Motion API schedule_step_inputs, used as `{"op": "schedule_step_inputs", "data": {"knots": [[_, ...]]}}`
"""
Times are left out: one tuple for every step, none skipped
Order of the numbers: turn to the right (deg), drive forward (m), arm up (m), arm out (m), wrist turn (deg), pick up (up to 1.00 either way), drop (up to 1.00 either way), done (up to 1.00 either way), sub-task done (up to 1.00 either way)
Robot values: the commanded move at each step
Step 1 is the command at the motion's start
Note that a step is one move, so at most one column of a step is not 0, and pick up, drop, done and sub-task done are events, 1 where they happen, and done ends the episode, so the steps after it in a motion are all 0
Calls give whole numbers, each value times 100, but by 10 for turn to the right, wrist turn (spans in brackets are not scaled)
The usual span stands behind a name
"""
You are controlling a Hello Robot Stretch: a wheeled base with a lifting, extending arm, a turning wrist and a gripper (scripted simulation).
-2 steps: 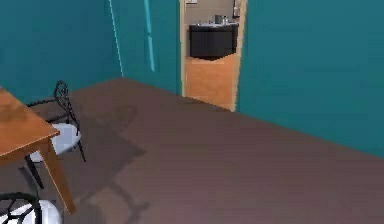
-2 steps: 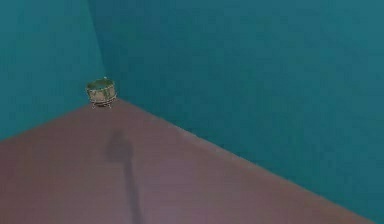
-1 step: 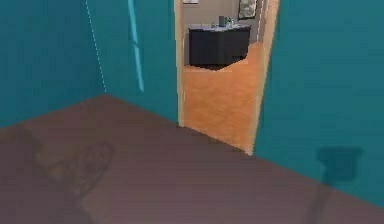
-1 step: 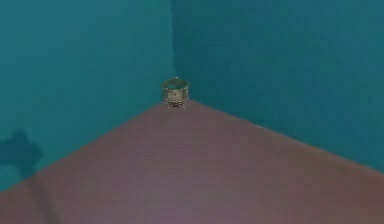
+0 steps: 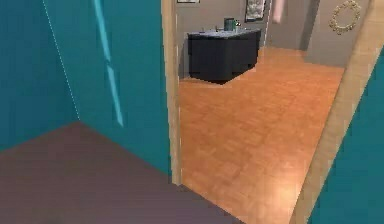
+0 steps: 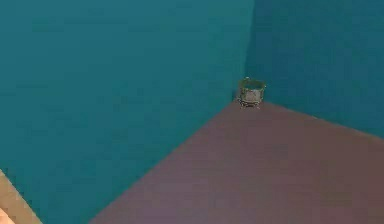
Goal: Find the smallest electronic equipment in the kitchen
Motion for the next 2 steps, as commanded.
{"op": "schedule_step_inputs", "data": {"knots": [[0, 100, 0, 0, 0, 0, 0, 0, 0], [420, 0, 0, 0, 0, 0, 0, 0, 0]]}}
